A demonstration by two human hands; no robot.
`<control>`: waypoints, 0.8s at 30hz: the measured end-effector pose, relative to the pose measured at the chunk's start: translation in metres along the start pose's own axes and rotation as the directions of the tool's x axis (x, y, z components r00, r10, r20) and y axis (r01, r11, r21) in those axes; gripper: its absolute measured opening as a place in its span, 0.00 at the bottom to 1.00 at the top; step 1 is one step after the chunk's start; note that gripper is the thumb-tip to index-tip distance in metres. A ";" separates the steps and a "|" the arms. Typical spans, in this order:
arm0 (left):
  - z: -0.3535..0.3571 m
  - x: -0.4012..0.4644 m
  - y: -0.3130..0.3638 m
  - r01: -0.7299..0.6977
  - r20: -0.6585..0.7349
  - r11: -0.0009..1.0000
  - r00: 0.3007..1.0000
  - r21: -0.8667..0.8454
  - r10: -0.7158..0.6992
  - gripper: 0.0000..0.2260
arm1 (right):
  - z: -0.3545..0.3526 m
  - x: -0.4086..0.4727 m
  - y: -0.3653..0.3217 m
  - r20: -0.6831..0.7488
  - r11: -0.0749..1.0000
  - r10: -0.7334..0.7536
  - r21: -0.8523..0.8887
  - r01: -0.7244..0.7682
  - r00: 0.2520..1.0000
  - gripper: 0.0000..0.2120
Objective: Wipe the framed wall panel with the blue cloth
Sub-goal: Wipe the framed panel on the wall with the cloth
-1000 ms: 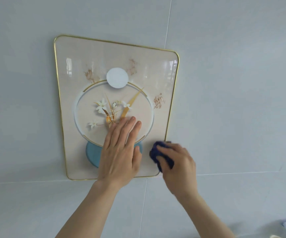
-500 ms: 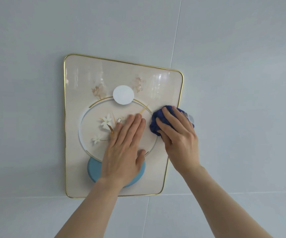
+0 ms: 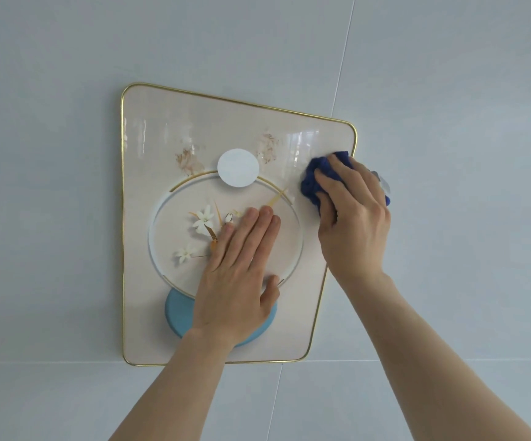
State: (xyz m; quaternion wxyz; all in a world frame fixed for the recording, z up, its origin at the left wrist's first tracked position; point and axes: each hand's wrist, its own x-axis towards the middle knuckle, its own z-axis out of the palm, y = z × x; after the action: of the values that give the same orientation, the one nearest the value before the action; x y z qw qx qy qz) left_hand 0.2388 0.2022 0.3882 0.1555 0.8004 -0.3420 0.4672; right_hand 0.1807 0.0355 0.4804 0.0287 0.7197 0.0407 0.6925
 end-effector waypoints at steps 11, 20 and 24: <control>0.002 0.000 0.001 0.002 -0.010 1.000 1.000 0.008 -0.002 0.40 | -0.010 -0.073 0.002 0.085 0.996 -0.061 -0.061 0.066 0.995 0.13; -0.008 -0.001 0.007 0.026 0.034 0.999 0.999 -0.043 -0.025 0.39 | -0.023 -0.088 -0.007 0.200 0.993 -0.037 -0.101 0.058 0.979 0.16; -0.019 -0.001 0.008 0.016 0.049 0.998 0.999 -0.056 -0.013 0.37 | -0.042 -0.099 -0.021 0.344 0.998 0.051 -0.050 -0.036 0.937 0.19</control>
State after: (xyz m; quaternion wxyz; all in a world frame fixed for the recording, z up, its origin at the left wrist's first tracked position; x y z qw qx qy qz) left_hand 0.2213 0.2073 0.3966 0.1734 0.8092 -0.3528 0.4367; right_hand 0.1346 0.0463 0.3819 0.0355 0.8300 0.0044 0.5566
